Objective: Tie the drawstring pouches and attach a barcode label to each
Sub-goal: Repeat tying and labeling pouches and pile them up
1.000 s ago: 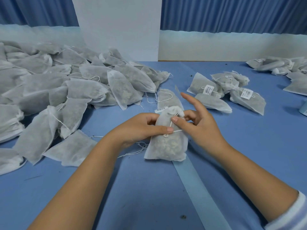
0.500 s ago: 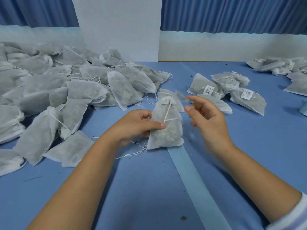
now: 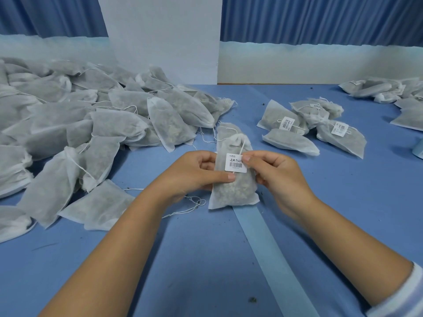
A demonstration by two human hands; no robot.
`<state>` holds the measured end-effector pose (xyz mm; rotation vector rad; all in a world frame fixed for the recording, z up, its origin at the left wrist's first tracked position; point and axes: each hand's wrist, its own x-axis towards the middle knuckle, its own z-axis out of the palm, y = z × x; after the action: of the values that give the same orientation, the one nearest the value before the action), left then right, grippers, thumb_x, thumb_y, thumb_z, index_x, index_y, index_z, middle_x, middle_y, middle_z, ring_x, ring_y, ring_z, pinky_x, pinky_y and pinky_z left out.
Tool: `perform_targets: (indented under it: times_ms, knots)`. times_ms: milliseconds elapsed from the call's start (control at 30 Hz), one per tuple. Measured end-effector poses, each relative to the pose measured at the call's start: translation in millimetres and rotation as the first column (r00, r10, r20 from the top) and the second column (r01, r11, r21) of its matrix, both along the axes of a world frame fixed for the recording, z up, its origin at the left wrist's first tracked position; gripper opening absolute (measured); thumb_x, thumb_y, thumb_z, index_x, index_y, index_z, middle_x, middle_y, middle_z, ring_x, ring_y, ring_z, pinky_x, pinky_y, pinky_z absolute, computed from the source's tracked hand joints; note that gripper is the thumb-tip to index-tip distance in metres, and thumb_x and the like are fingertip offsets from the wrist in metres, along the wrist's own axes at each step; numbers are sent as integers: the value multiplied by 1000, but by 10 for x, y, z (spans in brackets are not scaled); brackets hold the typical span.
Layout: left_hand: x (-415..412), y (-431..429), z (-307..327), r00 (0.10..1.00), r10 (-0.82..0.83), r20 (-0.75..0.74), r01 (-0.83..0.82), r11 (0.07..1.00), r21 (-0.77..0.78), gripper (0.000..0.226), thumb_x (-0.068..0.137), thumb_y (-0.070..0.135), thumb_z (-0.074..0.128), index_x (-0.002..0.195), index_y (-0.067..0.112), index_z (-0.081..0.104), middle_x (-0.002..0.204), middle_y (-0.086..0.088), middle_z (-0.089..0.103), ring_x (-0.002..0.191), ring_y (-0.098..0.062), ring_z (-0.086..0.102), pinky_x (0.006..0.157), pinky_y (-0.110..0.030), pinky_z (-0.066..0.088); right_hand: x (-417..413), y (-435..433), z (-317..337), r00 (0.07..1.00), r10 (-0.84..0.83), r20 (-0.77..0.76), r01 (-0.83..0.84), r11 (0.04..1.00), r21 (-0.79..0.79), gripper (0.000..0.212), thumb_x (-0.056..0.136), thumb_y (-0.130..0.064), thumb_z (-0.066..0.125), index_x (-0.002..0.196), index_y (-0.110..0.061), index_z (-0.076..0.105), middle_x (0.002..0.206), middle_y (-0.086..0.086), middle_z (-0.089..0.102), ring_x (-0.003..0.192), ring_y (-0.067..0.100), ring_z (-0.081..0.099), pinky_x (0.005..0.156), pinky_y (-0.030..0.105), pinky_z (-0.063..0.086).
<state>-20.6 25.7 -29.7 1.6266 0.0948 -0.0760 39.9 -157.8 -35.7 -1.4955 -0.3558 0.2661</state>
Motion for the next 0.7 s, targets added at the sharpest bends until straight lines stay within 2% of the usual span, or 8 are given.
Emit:
perform_targets:
  times_ms: [100, 200, 300, 367, 433, 533, 633, 700]
  knots:
    - [-6, -5, 0, 999, -29, 12, 29, 999, -14, 37, 76, 9, 83, 110, 17, 70, 104, -8, 76, 98, -19, 73, 79, -26, 59, -10, -5, 3, 1000, 0, 28, 0, 1000, 11, 4, 81, -15, 76, 83, -17, 79, 78, -2, 72, 64, 4, 57, 59, 16, 46]
    - [-23, -14, 16, 999, -47, 23, 48, 998, -36, 36, 77, 9, 82, 110, 16, 70, 104, -7, 76, 98, -19, 73, 79, -26, 59, -20, 6, -4, 990, -22, 141, 29, 999, -46, 12, 78, -11, 79, 84, -21, 76, 61, -11, 52, 59, 4, 44, 57, 12, 41]
    - [-42, -40, 51, 999, -50, 21, 51, 997, -50, 44, 69, 29, 83, 110, 17, 71, 104, -4, 77, 98, -16, 73, 77, -25, 59, -34, 6, -16, 968, -40, 247, 64, 994, -92, 15, 78, -11, 79, 86, -22, 75, 60, -15, 48, 61, 4, 43, 59, 12, 40]
    - [-52, -67, 78, 999, -38, 7, 38, 998, -48, 51, 65, 43, 80, 108, 17, 72, 102, -2, 77, 96, -14, 73, 72, -23, 57, -54, 14, -19, 953, -37, 301, 74, 991, -113, 15, 78, -12, 80, 89, -20, 75, 64, -9, 48, 61, 4, 43, 59, 13, 40]
    - [-53, -80, 84, 1000, -17, -6, 16, 999, -38, 41, 70, 47, 77, 100, 19, 73, 97, 0, 77, 89, -13, 74, 68, -22, 56, -61, 26, -25, 939, -41, 343, 90, 987, -130, 16, 77, -13, 81, 90, -19, 75, 68, -3, 48, 61, 5, 43, 59, 14, 39]
    - [-35, -74, 72, 999, 47, -23, -47, 999, -17, 18, 93, 34, 65, 90, 17, 72, 86, 1, 75, 78, -11, 70, 64, -22, 55, -50, 29, -38, 931, -52, 361, 107, 985, -134, 18, 76, -13, 82, 90, -23, 75, 71, -4, 49, 62, 6, 44, 59, 16, 40]
    - [-31, -84, 67, 998, 67, -4, -67, 998, -17, 20, 99, 27, 58, 88, 16, 72, 79, 3, 72, 73, -8, 68, 61, -19, 54, -56, 20, -31, 920, -80, 384, 134, 984, -116, 25, 75, -15, 82, 95, -29, 73, 80, -5, 53, 67, 4, 47, 64, 18, 43]
    - [-32, -93, 70, 998, 64, 3, -64, 998, -19, 21, 99, 26, 57, 88, 17, 72, 79, 3, 72, 73, -8, 69, 62, -19, 54, -53, 10, -18, 921, -96, 377, 143, 985, -98, 41, 75, -16, 83, 105, -37, 66, 89, -6, 55, 69, 2, 49, 67, 17, 46]
